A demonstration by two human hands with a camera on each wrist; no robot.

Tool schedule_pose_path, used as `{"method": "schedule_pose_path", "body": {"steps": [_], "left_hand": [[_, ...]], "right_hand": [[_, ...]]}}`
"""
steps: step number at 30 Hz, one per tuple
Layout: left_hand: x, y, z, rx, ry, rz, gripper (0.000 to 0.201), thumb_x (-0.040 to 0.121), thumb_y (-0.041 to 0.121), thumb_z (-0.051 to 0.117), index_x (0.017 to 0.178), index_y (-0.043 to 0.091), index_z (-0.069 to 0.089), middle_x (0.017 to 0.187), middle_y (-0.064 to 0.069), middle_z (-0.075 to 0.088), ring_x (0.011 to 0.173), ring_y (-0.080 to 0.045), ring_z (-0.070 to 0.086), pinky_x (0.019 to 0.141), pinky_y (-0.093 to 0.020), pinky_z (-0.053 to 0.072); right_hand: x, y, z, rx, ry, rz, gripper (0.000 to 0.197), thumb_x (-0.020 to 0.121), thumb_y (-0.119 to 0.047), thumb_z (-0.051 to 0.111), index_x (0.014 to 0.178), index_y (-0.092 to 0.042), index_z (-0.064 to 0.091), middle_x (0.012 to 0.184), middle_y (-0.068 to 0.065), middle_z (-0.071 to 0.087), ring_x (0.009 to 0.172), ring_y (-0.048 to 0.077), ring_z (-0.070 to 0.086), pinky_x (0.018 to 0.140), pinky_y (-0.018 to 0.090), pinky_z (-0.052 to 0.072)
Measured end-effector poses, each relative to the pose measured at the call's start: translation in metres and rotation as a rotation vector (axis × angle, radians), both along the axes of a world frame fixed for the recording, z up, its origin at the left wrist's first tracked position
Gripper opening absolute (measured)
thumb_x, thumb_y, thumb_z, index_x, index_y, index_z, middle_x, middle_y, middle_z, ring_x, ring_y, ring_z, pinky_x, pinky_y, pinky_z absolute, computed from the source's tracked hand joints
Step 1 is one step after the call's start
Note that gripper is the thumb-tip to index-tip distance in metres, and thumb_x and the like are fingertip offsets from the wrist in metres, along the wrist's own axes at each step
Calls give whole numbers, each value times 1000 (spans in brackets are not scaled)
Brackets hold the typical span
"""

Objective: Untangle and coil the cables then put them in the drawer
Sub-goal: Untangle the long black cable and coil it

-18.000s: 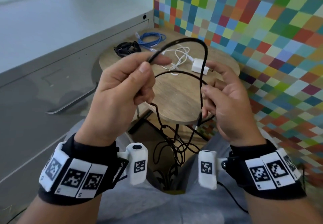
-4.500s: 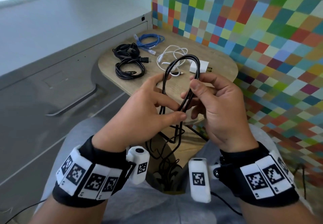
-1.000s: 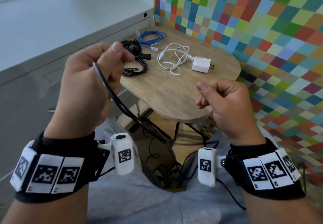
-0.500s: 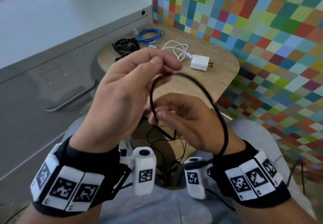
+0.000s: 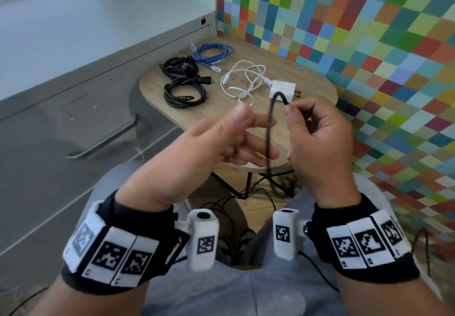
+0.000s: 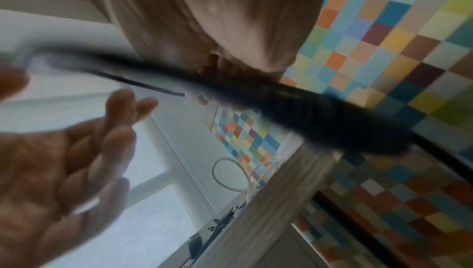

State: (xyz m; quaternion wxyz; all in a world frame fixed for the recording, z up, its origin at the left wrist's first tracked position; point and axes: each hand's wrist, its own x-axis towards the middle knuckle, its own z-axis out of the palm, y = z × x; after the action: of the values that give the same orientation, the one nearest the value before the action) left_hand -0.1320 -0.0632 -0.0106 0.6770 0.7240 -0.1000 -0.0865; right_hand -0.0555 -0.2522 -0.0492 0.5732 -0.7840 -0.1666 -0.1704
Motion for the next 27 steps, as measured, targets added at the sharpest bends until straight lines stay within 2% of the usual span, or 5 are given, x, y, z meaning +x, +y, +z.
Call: {"method": "schedule_pose_path", "body": {"steps": [5, 11, 17, 21, 27], "left_hand": [[3, -17, -4, 76, -118, 136, 13, 102, 26, 61, 105, 16, 67, 76, -4, 76, 81, -43, 72, 87, -60, 56], [12, 21, 1, -551, -70, 437, 31, 108, 28, 40, 92, 18, 65, 54, 9, 28, 42, -7, 23, 43, -21, 31], [10, 89, -4, -1062, -218, 322, 36, 110, 32, 38, 134, 15, 57, 67, 6, 49, 45, -4, 35, 44, -18, 38], [9, 98, -4, -966, -262, 456, 46, 114, 38, 30, 157, 25, 39, 72, 7, 45, 43, -4, 30, 37, -16, 34], [6, 102, -3, -1001, -309, 519, 49, 113, 26, 22, 133, 11, 64, 66, 6, 41, 40, -5, 31, 35, -19, 34]], "right_hand": [[-1, -1, 1, 26, 12, 27, 12, 103, -19, 64, 91, -20, 66, 77, -1, 70, 56, 8, 60, 56, 23, 46], [6, -10, 4, 26, 228, 230, 6, 95, -21, 74, 90, -21, 77, 66, -1, 67, 51, 3, 55, 55, 14, 44], [18, -20, 2, 49, 212, 165, 20, 94, -15, 76, 91, -34, 80, 69, -6, 72, 61, 4, 61, 63, 22, 53], [21, -25, -1, -45, 165, 74, 16, 94, -22, 77, 90, -38, 77, 72, -18, 73, 72, 3, 67, 70, 23, 59], [22, -30, -1, -182, 107, -26, 16, 99, -19, 69, 104, -33, 77, 83, -22, 71, 81, -4, 67, 73, 12, 52]]}}
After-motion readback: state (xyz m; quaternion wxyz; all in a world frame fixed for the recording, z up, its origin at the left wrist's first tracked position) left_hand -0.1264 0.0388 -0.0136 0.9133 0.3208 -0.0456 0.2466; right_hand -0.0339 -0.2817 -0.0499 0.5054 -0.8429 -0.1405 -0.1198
